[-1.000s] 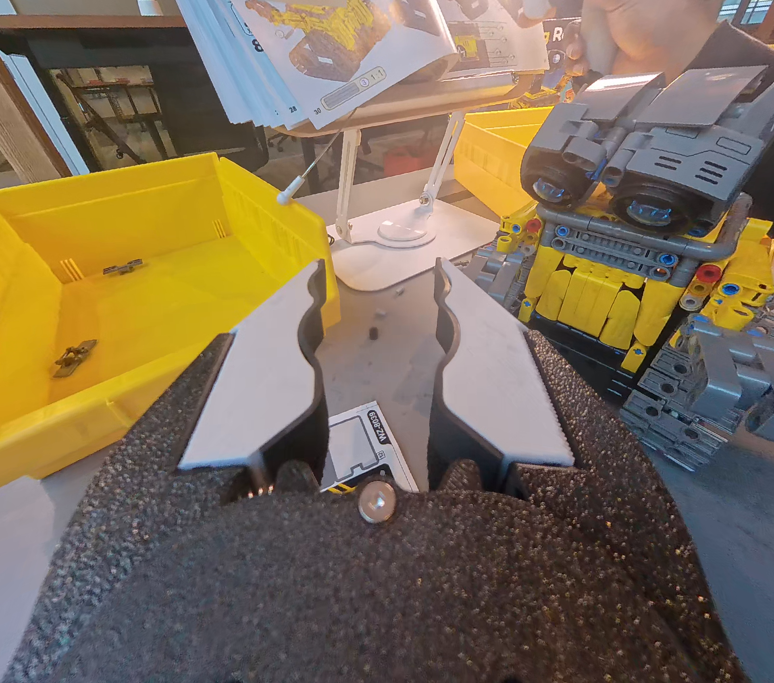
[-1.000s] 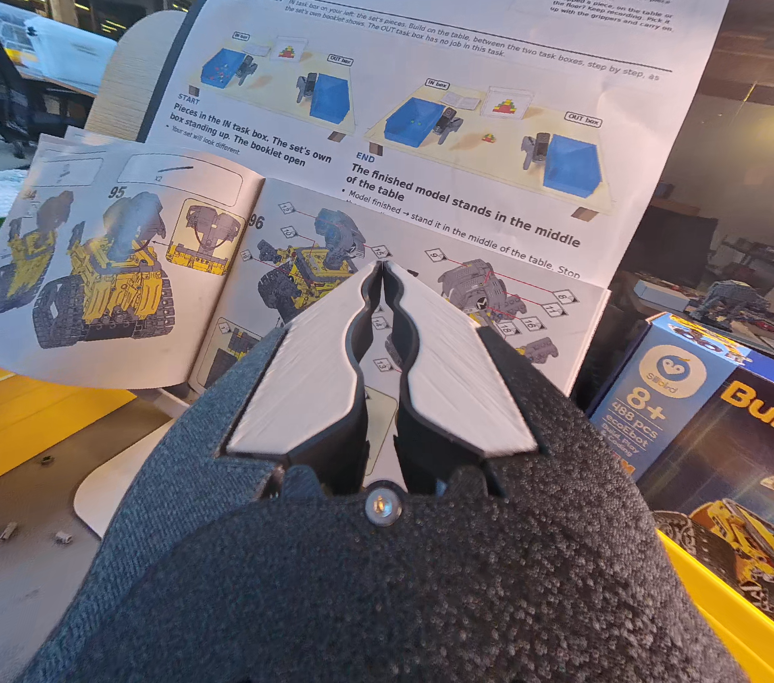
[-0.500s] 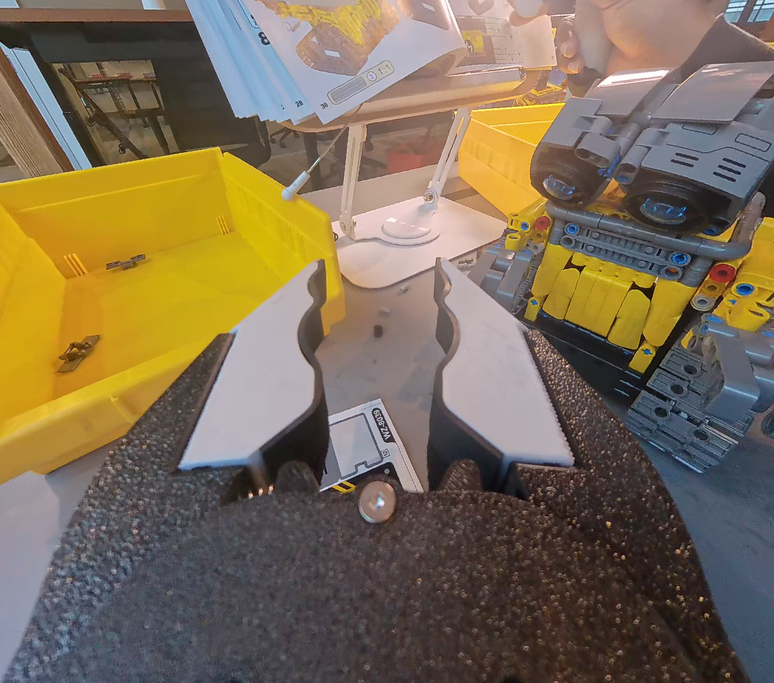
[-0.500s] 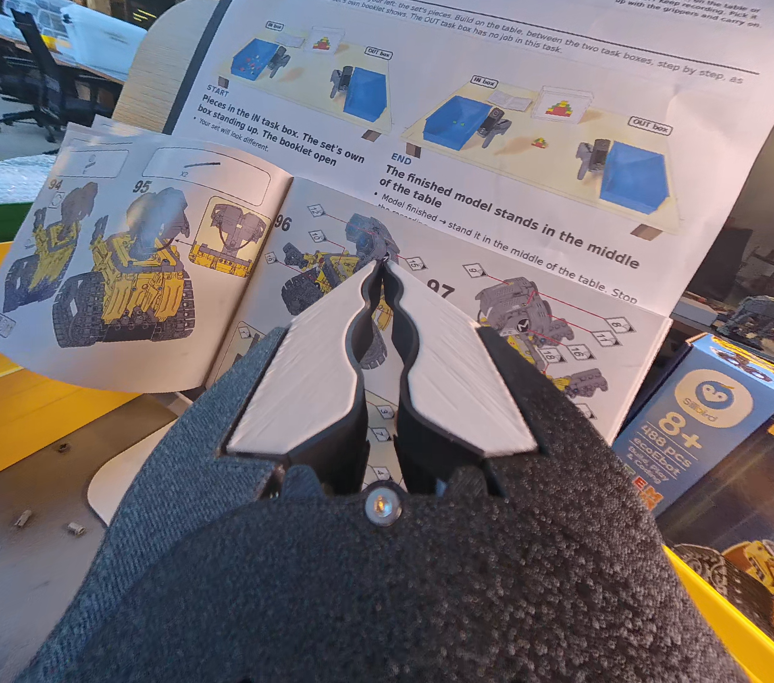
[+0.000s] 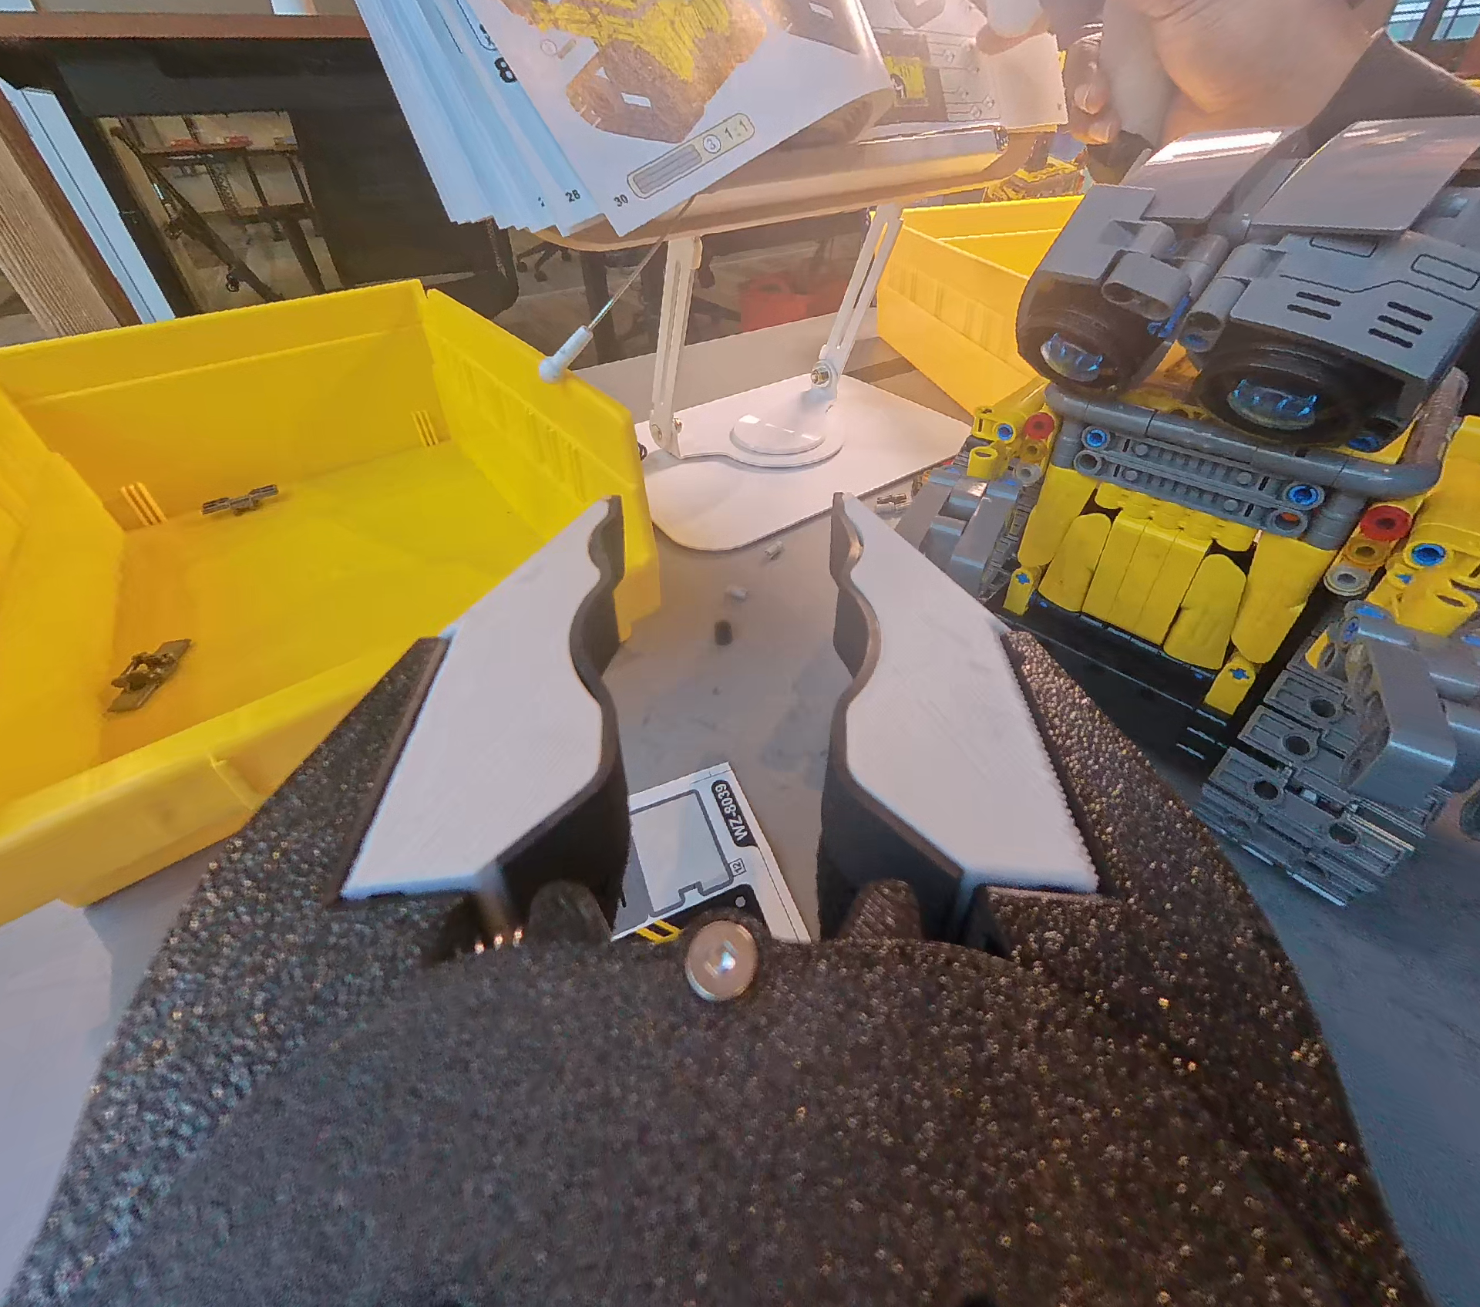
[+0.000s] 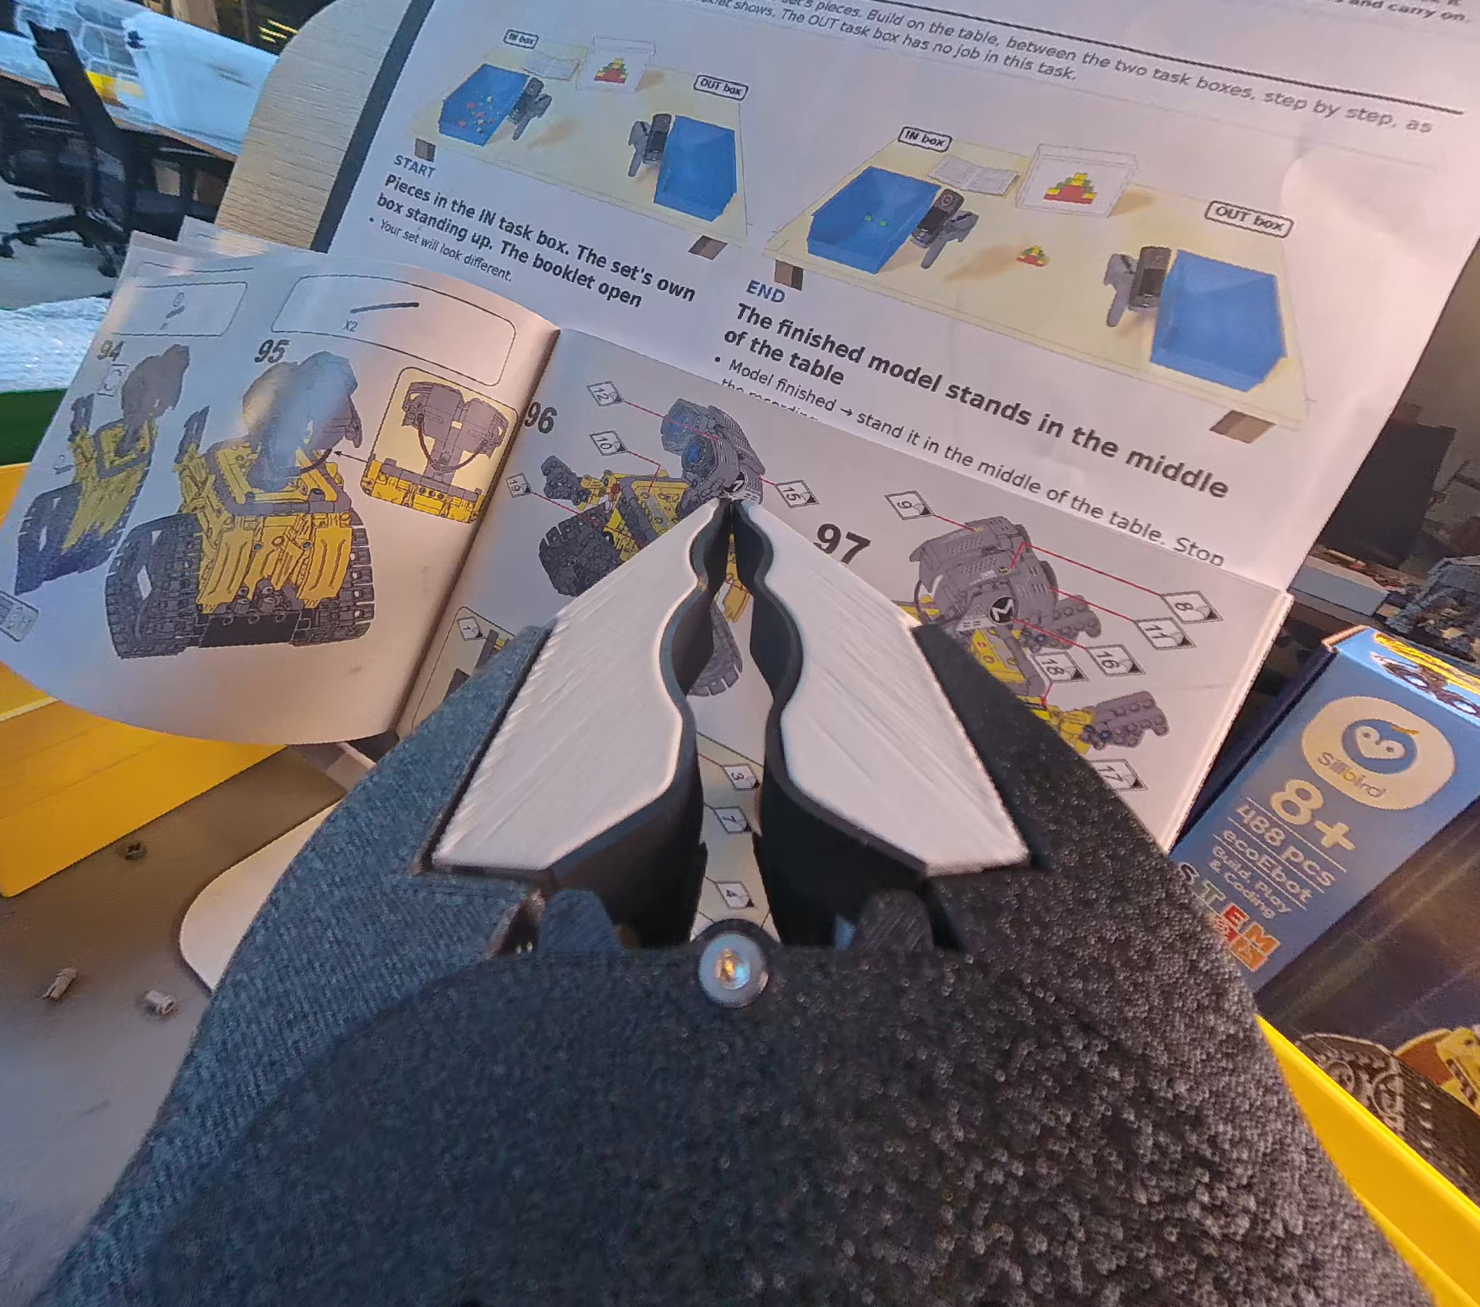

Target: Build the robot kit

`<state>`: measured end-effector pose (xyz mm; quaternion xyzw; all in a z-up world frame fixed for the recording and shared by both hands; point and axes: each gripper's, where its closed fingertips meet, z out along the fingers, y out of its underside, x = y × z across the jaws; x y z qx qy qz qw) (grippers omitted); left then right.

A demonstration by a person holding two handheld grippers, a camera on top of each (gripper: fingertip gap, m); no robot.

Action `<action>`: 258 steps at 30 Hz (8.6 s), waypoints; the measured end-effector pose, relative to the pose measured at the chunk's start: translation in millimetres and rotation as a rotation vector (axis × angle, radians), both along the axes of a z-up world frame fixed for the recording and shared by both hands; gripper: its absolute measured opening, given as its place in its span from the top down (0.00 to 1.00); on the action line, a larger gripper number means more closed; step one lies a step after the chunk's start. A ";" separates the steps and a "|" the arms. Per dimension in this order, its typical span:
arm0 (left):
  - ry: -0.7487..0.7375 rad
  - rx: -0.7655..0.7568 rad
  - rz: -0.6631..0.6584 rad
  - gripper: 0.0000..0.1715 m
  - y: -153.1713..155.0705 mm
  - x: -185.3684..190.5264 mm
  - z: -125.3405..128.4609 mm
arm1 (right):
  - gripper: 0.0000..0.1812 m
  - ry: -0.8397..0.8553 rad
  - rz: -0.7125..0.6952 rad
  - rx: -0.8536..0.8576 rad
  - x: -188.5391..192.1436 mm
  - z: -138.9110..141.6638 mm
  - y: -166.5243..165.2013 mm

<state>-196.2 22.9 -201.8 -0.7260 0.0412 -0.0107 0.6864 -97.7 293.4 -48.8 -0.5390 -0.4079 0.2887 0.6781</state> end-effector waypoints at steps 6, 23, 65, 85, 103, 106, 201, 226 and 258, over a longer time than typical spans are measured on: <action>0.014 0.013 0.038 0.71 -1.4 -8.1 3.6 | 0.99 0.045 0.054 -0.007 0.3 14.6 -18.2; -0.061 -0.424 0.064 0.70 -69.3 -77.7 -6.9 | 0.91 -0.124 0.336 -0.171 125.1 -90.8 -186.7; -0.088 -0.121 -0.177 0.97 -81.6 1.0 77.5 | 0.87 0.036 0.591 -0.092 97.6 -62.6 -282.2; -0.455 -0.020 -1.014 0.66 -75.5 139.4 157.7 | 1.00 0.279 1.129 -0.637 78.8 -6.3 -316.5; -0.619 -0.037 -0.967 1.00 -13.1 135.5 189.8 | 0.92 0.173 1.009 -0.588 83.6 17.2 -253.2; -0.639 -0.033 -0.957 1.00 -12.6 130.3 189.0 | 0.90 0.137 0.997 -0.553 77.2 8.9 -257.2; 0.291 0.183 -1.058 1.00 -56.5 158.5 136.2 | 0.67 0.121 1.198 -0.566 87.7 12.9 -291.6; 0.099 -0.156 -1.055 1.00 -28.7 143.7 93.1 | 0.76 -0.003 1.112 -0.281 101.4 6.0 -294.5; 0.587 -0.040 -0.925 1.00 -25.7 163.3 75.4 | 0.83 0.041 1.067 -0.483 98.4 0.6 -261.5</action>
